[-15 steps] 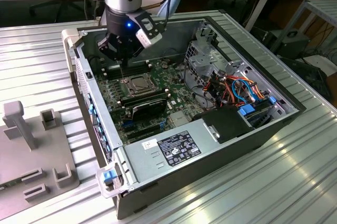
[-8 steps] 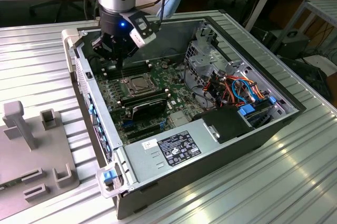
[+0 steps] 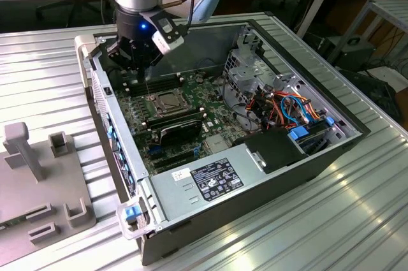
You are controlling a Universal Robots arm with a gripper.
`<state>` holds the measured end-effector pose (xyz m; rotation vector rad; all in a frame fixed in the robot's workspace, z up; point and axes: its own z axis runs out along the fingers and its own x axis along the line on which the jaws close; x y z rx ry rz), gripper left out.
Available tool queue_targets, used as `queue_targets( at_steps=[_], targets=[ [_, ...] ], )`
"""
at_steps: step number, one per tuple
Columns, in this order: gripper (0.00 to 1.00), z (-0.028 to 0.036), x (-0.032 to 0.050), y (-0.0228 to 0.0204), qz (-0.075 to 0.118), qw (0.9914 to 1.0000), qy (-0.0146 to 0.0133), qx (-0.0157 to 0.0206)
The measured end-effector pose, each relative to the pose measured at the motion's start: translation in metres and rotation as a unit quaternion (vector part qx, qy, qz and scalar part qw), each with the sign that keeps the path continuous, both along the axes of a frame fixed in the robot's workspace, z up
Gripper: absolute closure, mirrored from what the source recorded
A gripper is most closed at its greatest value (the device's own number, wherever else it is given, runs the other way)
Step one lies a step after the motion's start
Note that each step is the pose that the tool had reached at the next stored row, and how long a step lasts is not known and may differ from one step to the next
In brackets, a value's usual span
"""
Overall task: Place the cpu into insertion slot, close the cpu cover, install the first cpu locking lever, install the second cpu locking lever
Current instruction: 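Install the first cpu locking lever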
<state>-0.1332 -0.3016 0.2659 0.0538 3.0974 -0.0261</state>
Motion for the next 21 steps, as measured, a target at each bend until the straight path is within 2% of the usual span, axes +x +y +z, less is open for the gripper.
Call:
queue_targets(
  at_steps=[1, 5, 8, 14, 21],
  targets=[
    [0.89, 0.0000, 0.0000, 0.0019, 0.000, 1.00000, 0.0000, 0.0000],
    [0.89, -0.0002, 0.0031, 0.0029, 0.000, 1.00000, 0.0000, 0.0001],
    [0.89, -0.0005, 0.0093, 0.0029, 0.000, 1.00000, 0.0000, 0.0001],
    [0.89, -0.0012, 0.0276, 0.0030, 0.000, 1.00000, 0.0000, 0.0000],
    [0.89, -0.0015, 0.0296, 0.0031, 0.000, 1.00000, 0.0000, 0.0000]
  ],
)
